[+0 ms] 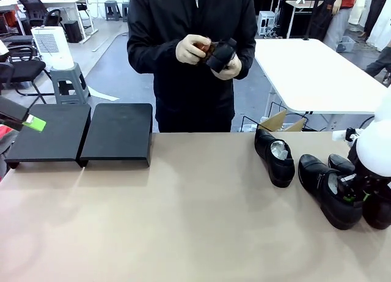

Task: Organize the shoes by placing them on the stand.
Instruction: Pick up one Shoe and place it in the middle of the table.

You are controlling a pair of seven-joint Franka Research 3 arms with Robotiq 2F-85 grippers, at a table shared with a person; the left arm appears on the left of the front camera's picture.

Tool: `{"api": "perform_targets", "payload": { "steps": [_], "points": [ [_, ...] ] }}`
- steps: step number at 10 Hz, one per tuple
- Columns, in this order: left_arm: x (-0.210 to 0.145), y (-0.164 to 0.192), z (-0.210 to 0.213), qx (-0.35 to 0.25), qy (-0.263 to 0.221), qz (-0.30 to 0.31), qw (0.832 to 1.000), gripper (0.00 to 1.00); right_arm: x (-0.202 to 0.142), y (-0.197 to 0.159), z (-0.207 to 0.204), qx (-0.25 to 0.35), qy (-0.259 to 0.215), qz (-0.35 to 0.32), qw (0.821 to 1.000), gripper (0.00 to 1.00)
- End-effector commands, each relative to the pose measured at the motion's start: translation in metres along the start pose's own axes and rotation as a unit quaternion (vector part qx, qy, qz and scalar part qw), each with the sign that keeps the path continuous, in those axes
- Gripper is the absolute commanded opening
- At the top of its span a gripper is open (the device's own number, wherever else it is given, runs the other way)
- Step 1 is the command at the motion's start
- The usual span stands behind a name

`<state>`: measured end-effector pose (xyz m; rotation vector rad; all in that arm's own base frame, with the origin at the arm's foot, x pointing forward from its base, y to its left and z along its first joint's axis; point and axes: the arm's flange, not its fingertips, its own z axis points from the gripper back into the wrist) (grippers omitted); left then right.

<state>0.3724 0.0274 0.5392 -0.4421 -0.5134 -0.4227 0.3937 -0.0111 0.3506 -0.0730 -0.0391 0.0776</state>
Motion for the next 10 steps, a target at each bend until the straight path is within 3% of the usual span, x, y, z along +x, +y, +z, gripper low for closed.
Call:
{"api": "perform_targets", "payload": {
  "steps": [1,7,10],
  "points": [
    [-0.001,0.001,0.002,-0.007,-0.001,-0.007,1.000,1.00,0.002,-0.004,-0.001,0.011,-0.007,0.015,1.000,0.00],
    [-0.001,0.001,0.002,-0.007,-0.001,-0.007,1.000,1.00,0.000,-0.008,-0.004,0.066,0.000,0.031,0.997,0.00],
    [-0.001,0.001,0.002,-0.007,-0.001,-0.007,1.000,1.00,-0.029,-0.009,0.047,0.078,-0.056,0.019,0.995,0.00]
  ]
}}
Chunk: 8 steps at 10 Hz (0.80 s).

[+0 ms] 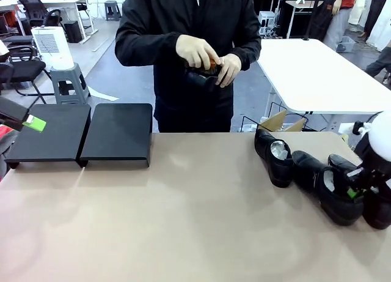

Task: Organize the shoes by placing them on the stand.
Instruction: Pick up one Shoe and place it in the middle of the table.

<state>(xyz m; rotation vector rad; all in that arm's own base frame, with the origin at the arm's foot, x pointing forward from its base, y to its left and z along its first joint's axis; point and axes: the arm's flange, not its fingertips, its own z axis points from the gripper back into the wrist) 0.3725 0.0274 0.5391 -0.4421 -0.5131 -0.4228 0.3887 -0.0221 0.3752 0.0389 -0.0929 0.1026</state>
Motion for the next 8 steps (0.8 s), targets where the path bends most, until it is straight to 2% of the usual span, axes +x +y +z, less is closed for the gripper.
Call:
{"api": "perform_targets", "payload": {
  "steps": [1,2,4,5,7,8],
  "points": [
    [-0.001,0.001,0.002,-0.007,-0.001,-0.007,1.000,1.00,-0.033,0.011,0.043,0.034,-0.045,0.009,0.998,0.00],
    [-0.001,0.001,0.002,-0.007,-0.001,-0.007,1.000,1.00,-0.052,0.018,0.071,0.038,-0.071,0.007,0.997,0.00],
    [-0.001,0.001,0.002,-0.007,-0.001,-0.007,1.000,1.00,-0.080,0.018,0.104,-0.002,-0.116,-0.012,0.993,0.00],
    [-0.001,0.001,0.002,-0.007,-0.001,-0.007,1.000,1.00,-0.023,0.014,0.081,0.017,-0.063,0.001,0.998,0.00],
    [-0.001,0.001,0.002,-0.007,-0.001,-0.007,1.000,1.00,-0.023,0.014,0.081,0.017,-0.063,0.001,0.998,0.00],
    [-0.001,0.001,0.002,-0.007,-0.001,-0.007,1.000,1.00,-0.038,0.015,0.105,0.016,-0.076,0.002,0.997,0.00]
  ]
}}
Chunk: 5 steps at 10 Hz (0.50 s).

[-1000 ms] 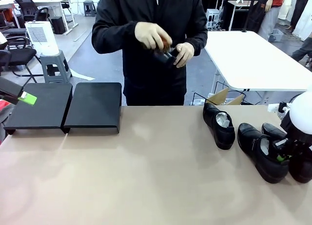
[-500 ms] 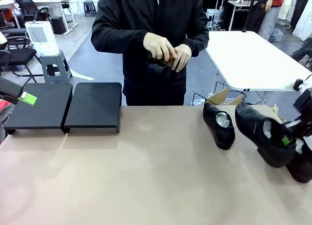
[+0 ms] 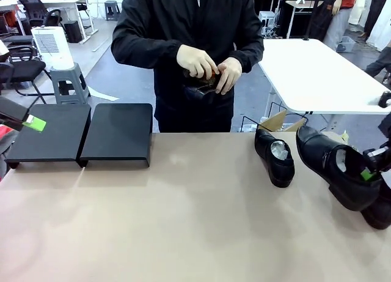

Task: Organize the shoes by placing them on the stand.
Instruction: Pick up one Shoe and place it in the middle of the table.

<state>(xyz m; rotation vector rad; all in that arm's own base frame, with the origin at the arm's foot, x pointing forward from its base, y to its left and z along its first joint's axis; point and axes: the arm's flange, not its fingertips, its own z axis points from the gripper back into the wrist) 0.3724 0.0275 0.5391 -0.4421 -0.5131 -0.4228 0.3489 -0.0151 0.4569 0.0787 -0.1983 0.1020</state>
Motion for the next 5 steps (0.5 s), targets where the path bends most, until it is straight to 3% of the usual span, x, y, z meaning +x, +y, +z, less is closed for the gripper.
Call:
{"api": "perform_targets", "payload": {
  "steps": [1,2,3,5],
  "points": [
    [-0.001,0.001,0.002,-0.007,-0.001,-0.007,1.000,1.00,-0.009,0.004,0.011,0.038,0.011,-0.057,0.998,0.00],
    [-0.001,0.001,0.002,-0.007,-0.001,-0.007,1.000,1.00,-0.011,0.020,0.029,0.007,-0.012,-0.118,0.993,0.00],
    [-0.001,0.001,0.002,-0.007,-0.001,-0.007,1.000,1.00,-0.025,0.049,0.062,0.010,-0.053,-0.118,0.992,0.00],
    [-0.001,0.001,0.002,-0.007,-0.001,-0.007,1.000,1.00,-0.042,0.112,0.081,-0.002,-0.053,-0.123,0.991,0.00]
  ]
}}
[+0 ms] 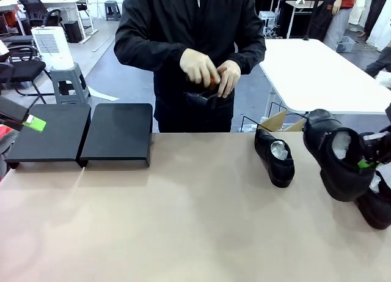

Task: Organize the shoes by placing them on the stand.
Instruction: Pick up one Shoe and place it in the middle of the table.

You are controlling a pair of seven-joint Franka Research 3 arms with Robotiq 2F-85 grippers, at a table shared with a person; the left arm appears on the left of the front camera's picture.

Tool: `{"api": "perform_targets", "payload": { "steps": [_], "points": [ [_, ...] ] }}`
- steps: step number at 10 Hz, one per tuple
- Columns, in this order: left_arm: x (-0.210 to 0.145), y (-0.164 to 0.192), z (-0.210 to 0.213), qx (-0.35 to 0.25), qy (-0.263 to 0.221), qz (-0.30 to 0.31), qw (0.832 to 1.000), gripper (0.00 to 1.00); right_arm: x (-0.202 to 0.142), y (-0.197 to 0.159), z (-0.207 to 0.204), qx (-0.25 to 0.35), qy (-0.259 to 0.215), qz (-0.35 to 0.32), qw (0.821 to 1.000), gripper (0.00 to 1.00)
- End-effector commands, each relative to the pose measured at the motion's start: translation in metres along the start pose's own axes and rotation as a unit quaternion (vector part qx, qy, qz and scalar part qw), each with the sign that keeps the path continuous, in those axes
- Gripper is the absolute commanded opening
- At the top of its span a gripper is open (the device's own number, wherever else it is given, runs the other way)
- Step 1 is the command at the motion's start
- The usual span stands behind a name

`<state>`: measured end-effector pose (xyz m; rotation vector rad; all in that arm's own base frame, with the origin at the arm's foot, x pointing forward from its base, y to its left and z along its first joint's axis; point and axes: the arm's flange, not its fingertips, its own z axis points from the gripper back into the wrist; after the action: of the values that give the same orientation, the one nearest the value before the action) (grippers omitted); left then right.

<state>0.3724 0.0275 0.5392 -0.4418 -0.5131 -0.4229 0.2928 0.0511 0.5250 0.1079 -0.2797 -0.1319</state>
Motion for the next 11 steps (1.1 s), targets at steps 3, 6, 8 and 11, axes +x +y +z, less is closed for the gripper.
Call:
{"api": "perform_targets", "payload": {
  "steps": [3,6,8,11],
  "points": [
    [-0.001,0.001,0.002,-0.007,-0.001,-0.007,1.000,1.00,-0.048,0.136,-0.039,0.001,0.072,0.043,0.996,0.00],
    [-0.001,0.001,0.002,-0.007,-0.001,-0.007,1.000,1.00,-0.081,0.212,-0.102,-0.004,0.082,0.045,0.996,0.00],
    [-0.001,0.001,0.002,-0.007,-0.001,-0.007,1.000,1.00,-0.084,0.230,-0.119,-0.003,0.085,0.029,0.996,0.00],
    [-0.001,0.001,0.002,-0.007,-0.001,-0.007,1.000,1.00,-0.096,0.219,-0.129,-0.007,0.102,0.051,0.993,0.00]
  ]
}}
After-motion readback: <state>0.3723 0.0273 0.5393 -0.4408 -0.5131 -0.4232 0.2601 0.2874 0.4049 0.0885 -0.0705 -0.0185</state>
